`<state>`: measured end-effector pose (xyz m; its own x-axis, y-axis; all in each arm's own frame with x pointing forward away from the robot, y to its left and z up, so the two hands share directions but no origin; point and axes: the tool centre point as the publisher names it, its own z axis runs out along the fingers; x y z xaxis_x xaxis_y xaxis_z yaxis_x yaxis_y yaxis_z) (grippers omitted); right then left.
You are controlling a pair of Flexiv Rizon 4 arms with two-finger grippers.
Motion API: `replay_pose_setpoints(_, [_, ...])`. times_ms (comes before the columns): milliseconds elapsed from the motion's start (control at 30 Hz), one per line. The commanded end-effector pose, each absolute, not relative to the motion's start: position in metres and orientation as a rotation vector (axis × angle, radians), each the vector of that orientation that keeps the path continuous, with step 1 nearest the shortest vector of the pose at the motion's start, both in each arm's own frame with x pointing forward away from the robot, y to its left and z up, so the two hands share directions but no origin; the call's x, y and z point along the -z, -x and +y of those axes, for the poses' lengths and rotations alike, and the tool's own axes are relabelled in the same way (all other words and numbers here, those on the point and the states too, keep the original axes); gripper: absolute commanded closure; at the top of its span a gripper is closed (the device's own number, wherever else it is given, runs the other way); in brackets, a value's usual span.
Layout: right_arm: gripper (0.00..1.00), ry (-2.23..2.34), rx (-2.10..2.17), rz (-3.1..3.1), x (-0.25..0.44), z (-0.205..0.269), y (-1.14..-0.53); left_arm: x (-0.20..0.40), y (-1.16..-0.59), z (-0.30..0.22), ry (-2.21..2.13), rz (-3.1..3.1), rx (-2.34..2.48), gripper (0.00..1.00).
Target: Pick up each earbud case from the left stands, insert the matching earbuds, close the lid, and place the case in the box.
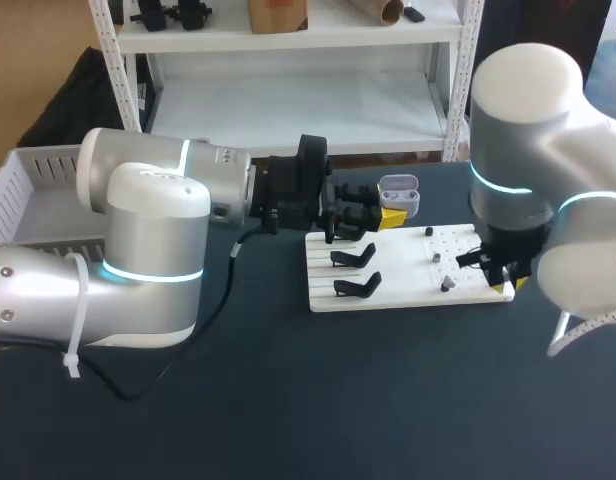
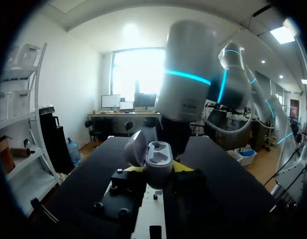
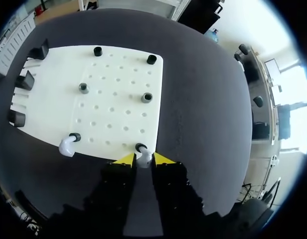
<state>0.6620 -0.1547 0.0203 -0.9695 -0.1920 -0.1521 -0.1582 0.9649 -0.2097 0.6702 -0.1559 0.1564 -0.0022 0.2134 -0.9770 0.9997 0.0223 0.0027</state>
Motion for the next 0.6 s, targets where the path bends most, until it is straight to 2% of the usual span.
replay_pose_setpoints(33, [1.00,0.261,0.297,2.939,-0.031,-0.156,-0.657,-0.156,-0.669,-0.156,-1.342,1.374,1.079,1.00])
replay_pose_setpoints(367, [1.00,0.229,0.247,2.874,-0.065,-0.156,-0.639,-0.156,-0.669,-0.156,-1.342,1.374,1.079,1.00])
replay_pose_setpoints(433, [1.00,0.276,0.363,2.813,-0.074,-0.154,-0.631,-0.156,-0.669,-0.156,-1.342,1.374,1.079,1.00])
replay_pose_setpoints(600, [1.00,0.207,0.256,2.861,-0.096,-0.148,-0.608,-0.156,-0.669,-0.156,-1.342,1.374,1.079,1.00])
